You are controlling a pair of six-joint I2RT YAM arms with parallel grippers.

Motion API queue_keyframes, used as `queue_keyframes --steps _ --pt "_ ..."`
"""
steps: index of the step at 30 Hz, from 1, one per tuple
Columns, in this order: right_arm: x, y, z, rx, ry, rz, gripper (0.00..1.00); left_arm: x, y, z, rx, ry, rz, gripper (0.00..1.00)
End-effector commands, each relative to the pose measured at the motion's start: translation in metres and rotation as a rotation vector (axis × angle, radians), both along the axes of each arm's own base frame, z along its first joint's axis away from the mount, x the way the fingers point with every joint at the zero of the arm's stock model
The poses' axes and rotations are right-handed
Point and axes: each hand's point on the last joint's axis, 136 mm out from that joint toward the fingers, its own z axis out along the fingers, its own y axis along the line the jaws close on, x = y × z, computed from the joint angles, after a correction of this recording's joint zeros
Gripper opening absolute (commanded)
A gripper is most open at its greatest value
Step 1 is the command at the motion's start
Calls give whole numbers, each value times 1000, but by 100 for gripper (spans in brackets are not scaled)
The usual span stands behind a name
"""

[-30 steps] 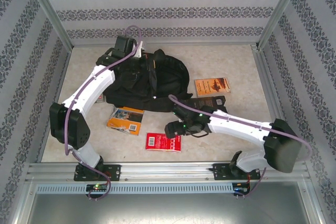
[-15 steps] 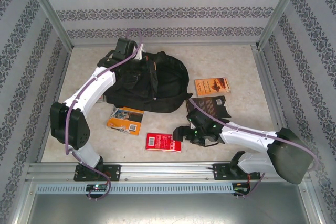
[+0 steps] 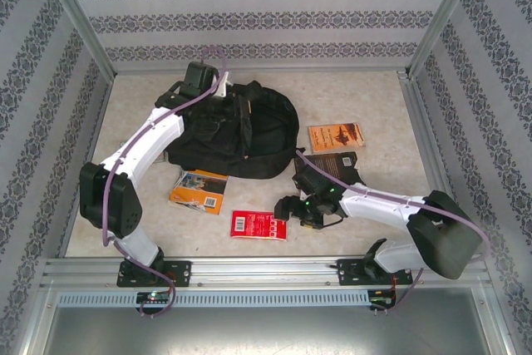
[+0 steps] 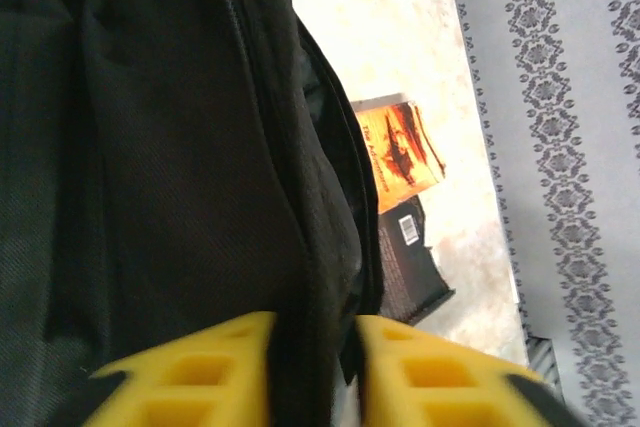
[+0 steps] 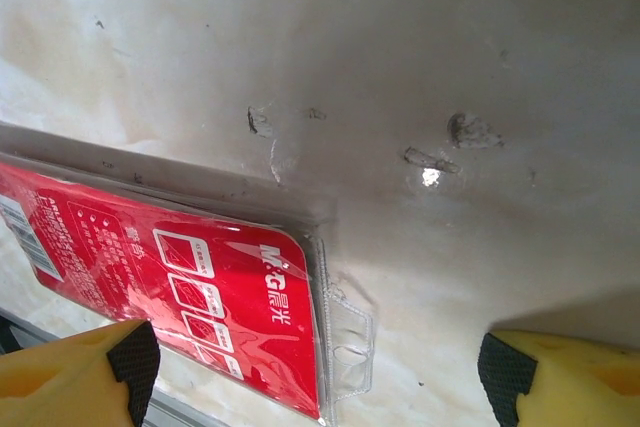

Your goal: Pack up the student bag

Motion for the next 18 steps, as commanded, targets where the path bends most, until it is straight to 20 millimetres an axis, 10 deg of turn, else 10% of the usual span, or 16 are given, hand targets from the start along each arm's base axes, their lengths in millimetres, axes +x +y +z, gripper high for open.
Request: queue_keyframes --steps 1,9,18 --pt "20 41 11 168 -106 72 85 -27 -7 -1 9 31 -53 49" --pt "19 37 17 183 -124 92 82 -85 15 23 -19 -11 -35 66" --pt "28 30 46 271 -215 93 79 -176 40 -54 -4 127 1 53"
